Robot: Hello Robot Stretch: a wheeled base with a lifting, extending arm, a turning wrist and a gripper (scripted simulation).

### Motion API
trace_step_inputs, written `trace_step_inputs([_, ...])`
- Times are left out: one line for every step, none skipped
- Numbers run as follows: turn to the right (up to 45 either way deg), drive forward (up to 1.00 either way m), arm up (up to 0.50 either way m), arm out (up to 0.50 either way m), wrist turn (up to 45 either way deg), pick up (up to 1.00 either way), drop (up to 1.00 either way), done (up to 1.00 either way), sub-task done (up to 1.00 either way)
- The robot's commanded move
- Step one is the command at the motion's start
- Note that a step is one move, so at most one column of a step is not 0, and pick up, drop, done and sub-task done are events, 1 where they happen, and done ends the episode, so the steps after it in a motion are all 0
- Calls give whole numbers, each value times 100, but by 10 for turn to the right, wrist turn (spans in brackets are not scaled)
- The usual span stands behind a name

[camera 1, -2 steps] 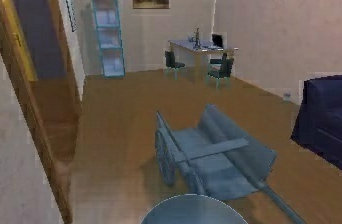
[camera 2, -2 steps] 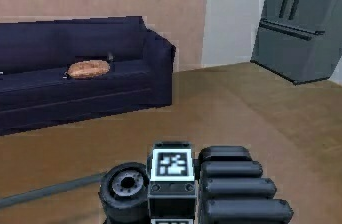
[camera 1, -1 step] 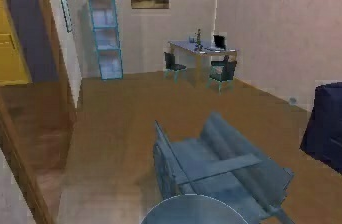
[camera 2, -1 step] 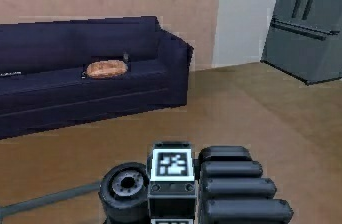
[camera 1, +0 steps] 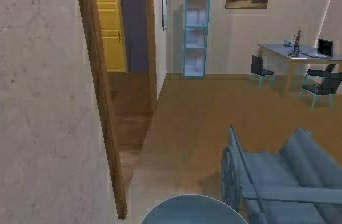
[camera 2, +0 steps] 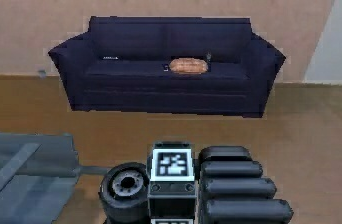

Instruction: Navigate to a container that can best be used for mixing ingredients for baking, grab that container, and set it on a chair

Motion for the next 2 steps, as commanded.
trace_step_inputs([0, 100, 0, 0, 0, 0, 0, 0, 0])
trace_step_inputs([-60, 0, 0, 0, 0, 0, 0, 0, 0])
